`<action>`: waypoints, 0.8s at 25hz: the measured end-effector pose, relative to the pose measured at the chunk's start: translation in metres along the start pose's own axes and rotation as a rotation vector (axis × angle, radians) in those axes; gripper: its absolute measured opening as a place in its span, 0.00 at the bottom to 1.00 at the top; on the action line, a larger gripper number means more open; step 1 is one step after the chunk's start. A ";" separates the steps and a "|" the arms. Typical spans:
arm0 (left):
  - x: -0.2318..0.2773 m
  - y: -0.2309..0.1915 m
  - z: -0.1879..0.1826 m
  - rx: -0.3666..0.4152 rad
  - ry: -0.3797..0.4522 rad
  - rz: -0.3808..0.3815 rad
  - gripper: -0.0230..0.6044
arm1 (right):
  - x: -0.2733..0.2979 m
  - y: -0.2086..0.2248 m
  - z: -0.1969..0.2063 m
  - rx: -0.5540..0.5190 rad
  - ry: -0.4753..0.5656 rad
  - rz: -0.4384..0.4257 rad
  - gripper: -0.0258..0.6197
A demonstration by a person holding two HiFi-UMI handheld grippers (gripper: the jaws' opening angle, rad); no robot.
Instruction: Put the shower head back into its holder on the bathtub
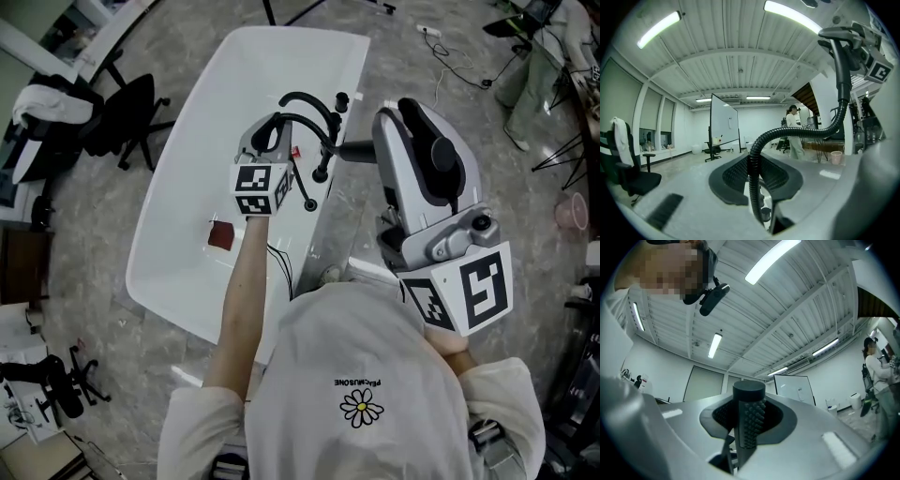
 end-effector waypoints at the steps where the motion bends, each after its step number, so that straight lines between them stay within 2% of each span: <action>1: 0.001 0.003 0.005 -0.004 -0.014 0.008 0.13 | -0.001 0.001 0.002 -0.002 -0.007 0.002 0.18; 6: 0.007 0.024 0.059 -0.126 -0.122 0.086 0.14 | 0.000 0.005 0.015 0.000 -0.053 0.012 0.18; 8: 0.006 0.038 0.082 -0.167 -0.162 0.114 0.22 | 0.002 0.006 0.021 0.015 -0.070 0.013 0.18; 12: -0.001 0.069 0.111 -0.156 -0.255 0.182 0.25 | 0.008 0.004 0.032 0.044 -0.111 0.004 0.18; 20: -0.035 0.118 0.153 -0.268 -0.282 0.200 0.25 | 0.019 -0.002 0.064 0.015 -0.177 0.005 0.18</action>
Point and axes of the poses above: the fingertips, and each gripper's own axes: x forward along the fingers, y to its right, z out of its underside, the point moved 6 cm from there along -x, backward along the fingers, and after that the axes turned 15 degrees about z, right-handed, at the moved point
